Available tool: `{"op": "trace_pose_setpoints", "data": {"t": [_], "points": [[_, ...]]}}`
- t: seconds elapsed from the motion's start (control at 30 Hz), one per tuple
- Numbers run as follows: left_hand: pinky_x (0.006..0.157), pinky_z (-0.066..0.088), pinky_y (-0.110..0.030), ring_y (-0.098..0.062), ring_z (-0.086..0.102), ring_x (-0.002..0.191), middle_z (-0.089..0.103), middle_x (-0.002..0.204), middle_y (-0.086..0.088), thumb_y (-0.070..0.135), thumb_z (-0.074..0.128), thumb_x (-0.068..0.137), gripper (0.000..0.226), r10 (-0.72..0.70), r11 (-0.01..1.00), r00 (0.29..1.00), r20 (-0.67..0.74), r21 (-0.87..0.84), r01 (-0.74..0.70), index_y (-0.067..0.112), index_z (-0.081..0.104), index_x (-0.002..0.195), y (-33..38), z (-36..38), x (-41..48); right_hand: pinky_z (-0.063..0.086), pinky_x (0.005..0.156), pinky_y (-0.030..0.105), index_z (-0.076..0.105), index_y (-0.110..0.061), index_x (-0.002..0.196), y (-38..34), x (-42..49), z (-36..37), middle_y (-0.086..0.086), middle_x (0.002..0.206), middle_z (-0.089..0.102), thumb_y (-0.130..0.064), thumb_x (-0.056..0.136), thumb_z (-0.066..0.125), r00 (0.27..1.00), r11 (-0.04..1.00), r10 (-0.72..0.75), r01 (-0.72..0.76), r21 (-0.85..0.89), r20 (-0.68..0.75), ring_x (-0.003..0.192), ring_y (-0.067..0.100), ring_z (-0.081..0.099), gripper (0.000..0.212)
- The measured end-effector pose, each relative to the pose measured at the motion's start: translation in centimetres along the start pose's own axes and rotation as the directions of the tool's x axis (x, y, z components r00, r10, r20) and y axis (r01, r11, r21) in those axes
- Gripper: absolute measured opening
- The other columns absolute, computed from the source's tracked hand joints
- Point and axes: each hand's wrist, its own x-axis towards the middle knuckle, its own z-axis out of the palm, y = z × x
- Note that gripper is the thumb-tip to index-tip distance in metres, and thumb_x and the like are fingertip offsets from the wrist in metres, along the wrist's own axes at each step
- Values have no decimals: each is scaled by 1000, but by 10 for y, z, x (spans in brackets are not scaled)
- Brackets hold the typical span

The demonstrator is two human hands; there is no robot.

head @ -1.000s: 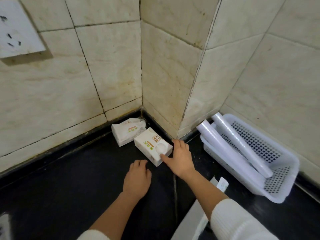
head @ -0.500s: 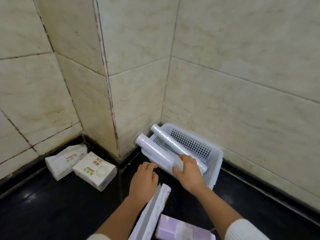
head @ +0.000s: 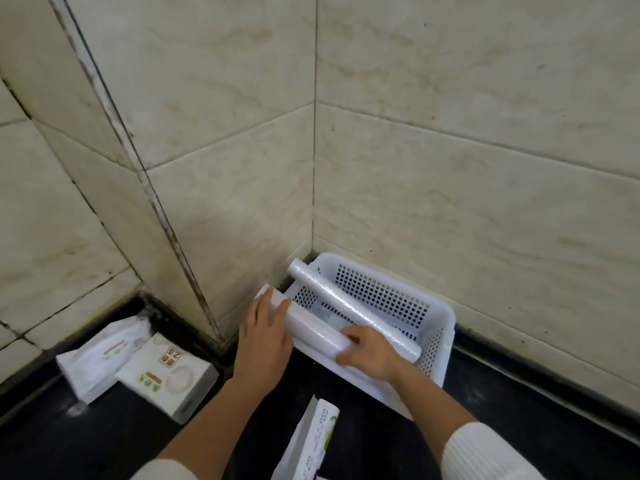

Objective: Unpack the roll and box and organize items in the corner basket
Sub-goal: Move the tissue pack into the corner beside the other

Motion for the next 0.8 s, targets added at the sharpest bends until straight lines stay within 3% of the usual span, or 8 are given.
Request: {"op": "trace_pose_setpoints", "data": {"t": [0.13, 0.23, 0.37, 0.53, 0.67, 0.8], "points": [[113, 26, -51, -34, 23, 140, 17, 156, -19, 25, 67, 86, 86, -171, 969, 977, -124, -199, 144, 17, 12, 153, 9, 7, -6, 44, 67, 30, 66, -16, 84, -1, 0, -6, -3, 81, 60, -20, 67, 77, 1000, 991, -7, 10, 134, -28, 71, 12, 53, 21], [114, 25, -48, -34, 23, 140, 19, 154, -20, 25, 61, 91, 82, -274, 920, 955, -113, -321, 226, 10, 9, 152, 14, 16, -8, 48, 70, 33, 64, -23, 82, -5, -3, -23, -1, 81, 61, -17, 66, 79, 997, 977, -1, 19, 214, -80, 73, 14, 56, 22], [117, 27, -48, -33, 27, 139, 21, 154, -20, 29, 52, 96, 72, -230, 936, 973, -11, -275, 218, 4, 14, 151, 19, 27, 3, 49, 70, 30, 66, -14, 96, -7, 4, -68, 5, 91, 67, -20, 65, 80, 977, 984, 43, -5, 178, -208, 79, 19, 62, 35], [123, 0, -44, -29, -7, 149, -9, 161, -18, 42, 35, 99, 79, -174, 977, 963, 205, -85, 195, 2, -9, 151, 18, 43, 19, 42, 61, 25, 62, -17, 99, 5, 32, -95, 1, 91, 64, -17, 67, 81, 953, 997, 43, -22, 73, -301, 79, 18, 58, 37], [122, -7, -43, -29, -16, 148, -19, 160, -18, 47, 30, 99, 82, -206, 976, 940, 272, -19, 219, 2, -18, 148, 20, 48, 25, 40, 74, 25, 62, -9, 116, 17, 57, -85, 7, 107, 63, -18, 71, 80, 965, 999, 23, -31, -27, -260, 89, 18, 55, 49], [120, -9, -42, -30, -16, 148, -18, 160, -19, 48, 30, 99, 83, -210, 976, 940, 268, 9, 216, 1, -17, 148, 20, 50, 25, 42, 83, 24, 61, -10, 125, 28, 67, -71, 6, 118, 63, -19, 75, 78, 967, 1000, 18, -17, 10, -252, 101, 18, 57, 53]]}}
